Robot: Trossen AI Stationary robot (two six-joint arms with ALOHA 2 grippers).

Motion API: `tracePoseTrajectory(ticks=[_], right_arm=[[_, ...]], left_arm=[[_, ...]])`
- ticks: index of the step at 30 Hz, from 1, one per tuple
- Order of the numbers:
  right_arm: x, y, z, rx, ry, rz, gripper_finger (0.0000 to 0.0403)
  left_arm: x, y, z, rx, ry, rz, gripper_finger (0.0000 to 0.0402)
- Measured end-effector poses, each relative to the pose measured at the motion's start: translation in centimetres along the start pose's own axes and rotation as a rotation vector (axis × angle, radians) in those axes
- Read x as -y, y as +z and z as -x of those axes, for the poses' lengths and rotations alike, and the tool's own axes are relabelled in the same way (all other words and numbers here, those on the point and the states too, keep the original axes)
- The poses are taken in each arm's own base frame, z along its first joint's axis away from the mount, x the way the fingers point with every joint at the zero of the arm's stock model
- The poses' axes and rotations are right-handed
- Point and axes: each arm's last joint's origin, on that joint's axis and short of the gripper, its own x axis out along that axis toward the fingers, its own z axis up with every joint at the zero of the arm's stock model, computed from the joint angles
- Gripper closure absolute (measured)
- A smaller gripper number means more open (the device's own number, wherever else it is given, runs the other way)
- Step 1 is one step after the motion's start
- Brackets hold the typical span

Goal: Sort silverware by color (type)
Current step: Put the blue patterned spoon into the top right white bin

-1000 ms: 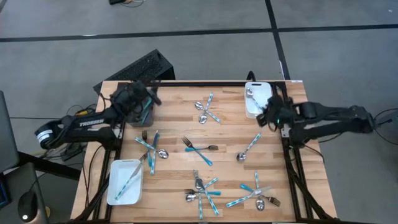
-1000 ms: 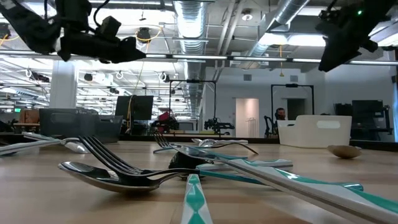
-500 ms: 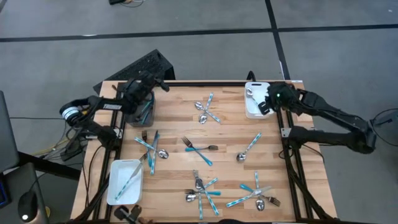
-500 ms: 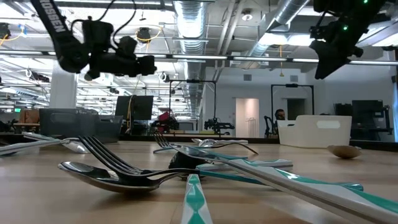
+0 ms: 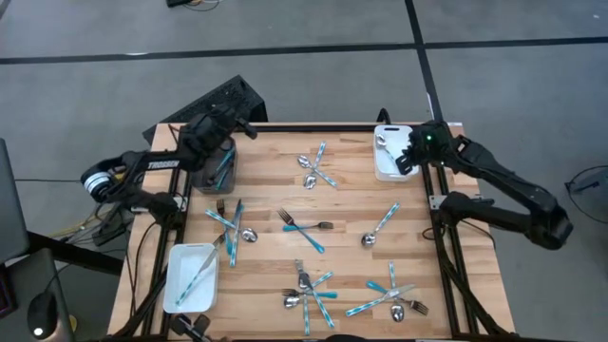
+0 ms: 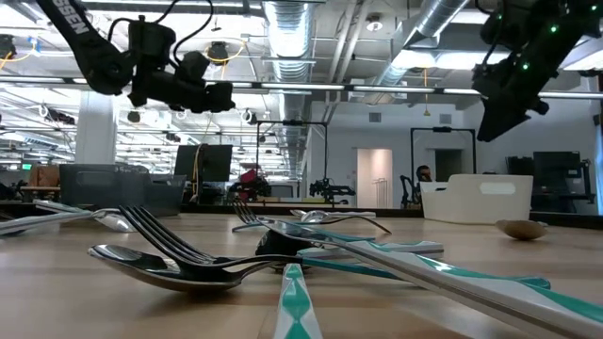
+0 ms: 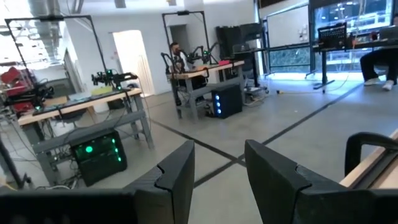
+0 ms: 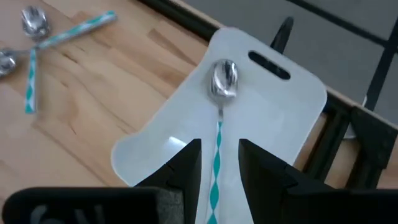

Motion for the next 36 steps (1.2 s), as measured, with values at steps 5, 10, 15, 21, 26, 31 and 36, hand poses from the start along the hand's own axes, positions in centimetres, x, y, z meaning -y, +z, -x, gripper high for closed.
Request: tracePoseTrajectory(ticks=[5, 10, 15, 21, 26, 31, 36], right_arm=[[0.0, 0.2, 0.0, 0.021, 0.063, 0.024, 0.0272], [-0.5, 0.1, 0.5, 0.039, 0.208, 0.111, 0.0272], [-2.0, -0.2, 0.6, 0.013, 0.354, 0.204, 0.0272], [-4.2, -0.7, 1.0, -0.028, 0.422, 0.211, 0.0272], [-6.1, -1.9, 2.0, -0.072, 0.433, 0.184, 0.0272], [-8.4, -4.0, 2.8, -0.186, 0.42, 0.276, 0.0272], [-11.8, -6.4, 1.7, -0.255, 0.443, 0.472, 0.0272]], left_arm=[[-0.4, 1.4, 1.0, -0.007, -0.002, 0.019, 0.027], [-0.9, 2.9, 2.8, -0.042, -0.039, 0.044, 0.027], [-1.2, 4.2, 4.9, -0.053, -0.083, 0.055, 0.027], [-0.5, 2.5, 8.0, 0.017, -0.118, 0.142, 0.027], [0.3, 1.8, 10.7, 0.048, -0.192, 0.194, 0.027], [1.8, 0.9, 13.2, 0.001, -0.322, 0.179, 0.027], [3.7, -2.0, 15.2, -0.09, -0.418, 0.216, 0.027]])
